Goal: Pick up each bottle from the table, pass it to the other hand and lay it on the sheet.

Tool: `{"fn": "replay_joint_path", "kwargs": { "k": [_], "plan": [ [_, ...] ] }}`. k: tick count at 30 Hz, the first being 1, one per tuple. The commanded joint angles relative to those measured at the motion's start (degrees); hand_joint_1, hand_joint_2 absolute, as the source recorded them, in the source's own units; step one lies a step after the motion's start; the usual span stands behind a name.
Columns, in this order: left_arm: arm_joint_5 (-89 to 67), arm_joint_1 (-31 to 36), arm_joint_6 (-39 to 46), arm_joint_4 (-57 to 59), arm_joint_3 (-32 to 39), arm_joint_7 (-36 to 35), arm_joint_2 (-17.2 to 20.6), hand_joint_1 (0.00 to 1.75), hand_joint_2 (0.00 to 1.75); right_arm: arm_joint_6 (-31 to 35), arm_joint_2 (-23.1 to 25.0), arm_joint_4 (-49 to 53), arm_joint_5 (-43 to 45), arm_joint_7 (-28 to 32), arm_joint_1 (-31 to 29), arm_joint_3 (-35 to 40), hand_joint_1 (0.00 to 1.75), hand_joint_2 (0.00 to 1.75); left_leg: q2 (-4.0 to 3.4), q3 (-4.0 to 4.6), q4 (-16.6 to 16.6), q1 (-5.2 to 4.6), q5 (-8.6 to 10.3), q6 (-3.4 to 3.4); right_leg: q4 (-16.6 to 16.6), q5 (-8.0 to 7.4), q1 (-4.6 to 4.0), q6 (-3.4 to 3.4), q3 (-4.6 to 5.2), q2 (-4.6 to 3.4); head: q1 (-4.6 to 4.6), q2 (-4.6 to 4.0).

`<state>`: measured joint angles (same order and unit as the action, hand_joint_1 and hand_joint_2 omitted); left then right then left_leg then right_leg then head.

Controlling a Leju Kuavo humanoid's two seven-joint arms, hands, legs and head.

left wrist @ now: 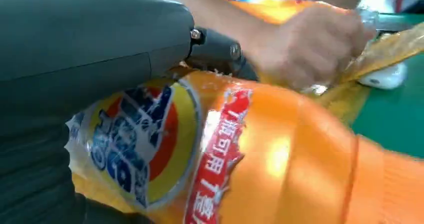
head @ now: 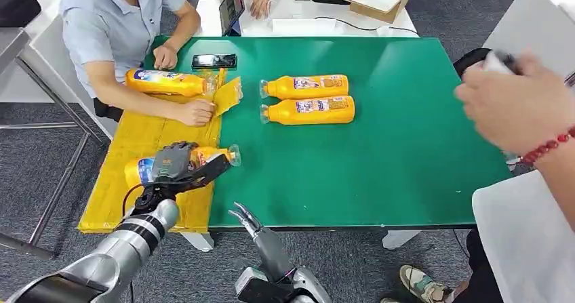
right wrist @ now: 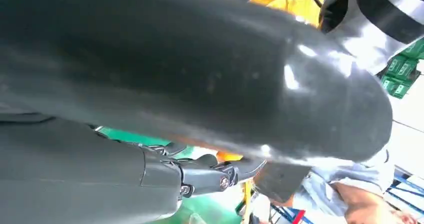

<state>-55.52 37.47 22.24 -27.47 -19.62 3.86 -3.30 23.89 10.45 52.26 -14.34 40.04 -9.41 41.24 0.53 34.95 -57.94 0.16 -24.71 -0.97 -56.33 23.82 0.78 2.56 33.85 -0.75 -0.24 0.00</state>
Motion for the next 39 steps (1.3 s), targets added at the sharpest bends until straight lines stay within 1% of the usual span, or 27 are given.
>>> {"fn": "replay_joint_path", "kwargs": {
  "k": [1,2,3,4,5,6,7,8,9,10,11,12,13,14,15,16,17,18,19,20,21,23,26,31,35,37,39],
  "plan": [
    [30.5,-6.4,-24.9,-5.4,15.6,25.7,-6.5,0.00,1.75,-1.0,-1.3,-1.8,1.4,0.0,-2.0,1.1,0.00,0.00,0.05,-0.26,0.1,-0.02,-0.04,0.01,0.1,0.07,0.01,-0.04,-0.32,0.13,0.02,0.00],
    [35.1,-8.4,-28.5,-8.9,16.3,28.3,-7.0,0.00,1.75,-1.0,-1.5,-1.6,1.8,0.0,-2.0,1.4,0.00,0.00,0.06,-0.28,0.1,-0.07,-0.01,0.00,0.1,0.05,0.06,-0.01,-0.35,0.18,0.02,0.00],
    [35.6,-9.8,-28.6,-11.2,15.6,27.6,-7.3,0.00,1.75,-1.0,-1.5,-1.5,1.9,0.0,-2.0,1.5,0.00,0.00,0.12,-0.25,0.1,-0.07,-0.02,0.00,0.1,0.05,0.06,0.00,-0.38,0.15,0.04,0.00],
    [41.3,-11.8,-30.2,-15.4,17.0,28.8,-8.0,0.00,1.75,-0.8,-1.7,-1.5,2.1,0.0,-1.9,1.7,0.00,0.00,0.06,-0.29,0.1,-0.04,-0.05,0.00,0.1,0.05,0.03,-0.02,-0.42,0.10,0.04,0.00],
    [43.9,-13.7,-26.4,-19.8,17.7,29.8,-9.1,0.00,1.75,-0.4,-1.7,-1.5,2.2,0.0,-1.9,1.7,0.00,0.00,0.03,-0.18,0.1,-0.05,-0.03,0.00,0.1,0.03,0.04,-0.02,-0.31,0.08,0.04,0.00],
    [43.9,-13.7,-26.4,-19.8,17.7,29.8,-9.1,0.00,1.75,-0.4,-1.7,-1.5,2.2,0.0,-1.9,1.7,0.00,0.00,-0.11,-0.30,0.1,-0.03,-0.10,0.01,0.2,0.05,0.01,-0.05,-0.41,0.01,0.07,0.00],
    [45.8,-15.5,-20.2,-24.1,17.0,30.2,-9.5,0.00,1.75,0.2,-1.7,-2.2,2.2,0.0,-1.8,1.8,0.00,0.00,-0.06,-0.16,0.0,-0.04,-0.06,0.01,0.1,0.05,0.02,-0.04,-0.29,0.09,0.04,0.00],
    [50.0,-17.5,-15.5,-28.3,18.9,32.8,-11.1,0.00,1.75,0.6,-2.3,-1.6,2.5,0.0,-1.5,2.0,0.00,0.00,-0.02,-0.05,0.0,-0.06,-0.02,0.01,0.1,0.03,0.04,-0.03,-0.17,0.13,0.04,0.00],
    [51.5,-17.9,-15.0,-29.3,19.4,33.2,-11.4,0.00,1.75,0.9,-2.4,-1.5,2.6,0.0,-1.5,2.0,0.00,0.00,-0.06,-0.20,0.0,-0.05,-0.10,0.04,0.1,0.10,0.01,-0.08,-0.30,0.14,0.02,0.00],
    [56.5,-20.2,-11.4,-35.3,20.3,34.4,-12.2,0.00,1.75,2.3,-2.9,-0.5,3.1,0.0,-1.3,2.4,0.00,0.00,0.04,-0.01,0.0,-0.05,-0.02,0.02,0.1,0.04,0.02,-0.03,-0.13,0.18,0.04,0.00],
    [59.7,-21.9,-8.6,-39.6,19.6,35.2,-12.0,0.00,1.75,3.9,-3.3,0.1,3.2,0.0,-1.3,2.9,0.00,0.00,0.05,-0.03,0.0,-0.05,-0.05,0.02,0.1,0.06,0.02,-0.04,-0.14,0.18,0.02,0.00],
    [59.7,-21.9,-8.6,-39.6,19.6,35.2,-12.0,0.00,1.75,3.9,-3.3,0.1,3.2,0.0,-1.3,2.9,0.00,0.00,-0.03,-0.11,0.0,-0.04,-0.11,0.04,0.1,0.10,-0.01,-0.08,-0.20,0.13,0.04,0.00],
    [62.0,-23.2,-7.7,-43.0,19.9,35.0,-12.0,0.00,1.75,4.9,-3.4,0.2,2.8,0.0,-1.4,2.9,0.00,0.00,-0.08,-0.04,0.0,-0.03,-0.10,0.04,0.1,0.07,-0.02,-0.06,-0.13,0.07,0.02,0.00],
    [67.6,-25.4,-7.4,-47.7,20.3,35.3,-12.3,0.00,1.75,7.8,-3.7,0.8,1.9,0.0,-1.2,2.6,0.00,0.00,-0.13,-0.14,0.0,-0.01,-0.16,0.05,0.1,0.12,-0.04,-0.09,-0.22,0.05,0.04,0.00],
    [67.6,-25.4,-7.4,-47.7,20.3,35.3,-12.3,0.00,1.75,7.8,-3.7,0.8,1.9,0.0,-1.2,2.6,0.00,0.00,-0.17,-0.06,0.0,-0.01,-0.13,0.04,0.1,0.08,-0.03,-0.07,-0.10,0.02,0.02,0.00],
    [72.0,-28.5,-8.1,-53.7,20.5,33.5,-12.1,0.00,1.75,10.8,-4.5,0.8,0.0,0.0,-1.3,1.8,0.00,0.00,-0.12,0.02,0.0,-0.01,-0.09,0.03,0.1,0.05,-0.03,-0.05,-0.04,0.06,0.04,0.00],
    [74.8,-30.5,-7.6,-58.3,19.7,33.0,-11.6,0.00,1.75,14.1,-5.1,-0.2,-3.0,0.0,-2.7,1.1,0.00,1.75,-0.06,-0.07,0.0,0.00,-0.14,0.04,0.0,0.13,-0.04,-0.08,-0.15,0.13,0.02,0.00],
    [75.3,-32.1,-5.9,-61.5,18.8,32.6,-10.9,0.00,1.75,15.0,-5.4,-0.8,-6.6,0.0,-3.2,-2.1,0.00,1.75,-0.22,-0.03,0.0,0.00,-0.15,0.02,0.1,0.07,-0.03,-0.05,-0.06,-0.05,0.02,0.00],
    [74.3,-33.2,-3.3,-63.1,18.8,33.4,-10.8,0.00,1.75,16.1,-5.2,0.1,-13.1,-1.4,-2.6,-8.3,0.00,1.75,-0.22,0.03,0.0,-0.02,-0.10,0.00,0.1,0.03,0.00,-0.03,-0.01,-0.06,0.04,0.00],
    [72.3,-35.0,-1.0,-64.7,18.3,34.5,-10.3,0.00,1.75,16.1,-5.6,1.1,-20.2,-4.6,-2.0,-13.0,0.00,1.75,-0.25,0.00,0.0,-0.01,-0.13,0.01,0.1,0.05,-0.02,-0.04,-0.05,-0.06,0.02,0.00],
    [71.7,-37.1,-0.3,-66.2,18.0,35.0,-10.0,0.00,1.75,15.5,-7.2,1.2,-21.3,-5.1,-2.5,-14.5,0.00,1.75,-0.17,0.07,0.0,-0.03,-0.07,0.00,0.1,0.03,0.01,-0.02,0.02,0.02,0.02,0.00],
    [69.5,-39.5,0.4,-67.1,17.0,36.1,-9.3,0.00,1.75,16.1,-8.9,1.9,-31.2,-9.7,-2.6,-20.5,0.00,1.75,-0.14,0.01,0.0,-0.07,-0.06,-0.01,0.1,0.04,0.05,-0.02,-0.04,0.06,0.04,0.00],
    [65.5,-42.6,0.1,-69.5,15.3,36.1,-9.5,0.00,1.75,16.1,-10.9,0.6,-40.6,-13.0,-3.8,-27.7,0.00,1.75,0.01,0.01,0.1,-0.11,-0.05,-0.03,0.1,0.04,0.08,-0.01,-0.09,0.13,0.02,0.00],
    [63.1,-43.9,0.1,-70.0,12.2,36.1,-8.8,0.00,1.75,16.1,-12.5,-1.2,-44.0,-14.8,-5.5,-30.5,0.00,1.75,0.10,0.07,0.0,-0.15,-0.06,-0.02,0.1,0.07,0.13,-0.03,-0.10,0.22,0.04,0.00],
    [61.0,-43.7,1.8,-68.1,9.4,36.1,-7.6,0.00,1.75,16.1,-13.8,-5.7,-45.6,-18.8,-7.8,-29.2,0.00,1.75,0.09,-0.02,0.0,-0.11,-0.06,0.01,0.2,0.06,0.09,-0.05,-0.17,0.22,0.04,0.00],
    [60.5,-43.6,2.2,-67.6,8.8,36.1,-7.5,0.00,1.75,16.1,-13.8,-7.4,-45.8,-19.4,-8.5,-28.7,0.00,1.75,0.05,-0.13,0.1,-0.10,-0.09,0.03,0.2,0.08,0.07,-0.08,-0.26,0.20,0.00,0.00],
    [59.9,-43.6,3.0,-67.0,8.3,36.1,-7.2,0.00,1.75,15.9,-13.7,-9.8,-45.8,-20.8,-9.2,-28.2,0.00,1.75,0.03,0.01,0.1,-0.09,-0.05,0.00,0.2,0.03,0.03,-0.02,-0.11,0.15,0.02,0.00]
  ]
}}
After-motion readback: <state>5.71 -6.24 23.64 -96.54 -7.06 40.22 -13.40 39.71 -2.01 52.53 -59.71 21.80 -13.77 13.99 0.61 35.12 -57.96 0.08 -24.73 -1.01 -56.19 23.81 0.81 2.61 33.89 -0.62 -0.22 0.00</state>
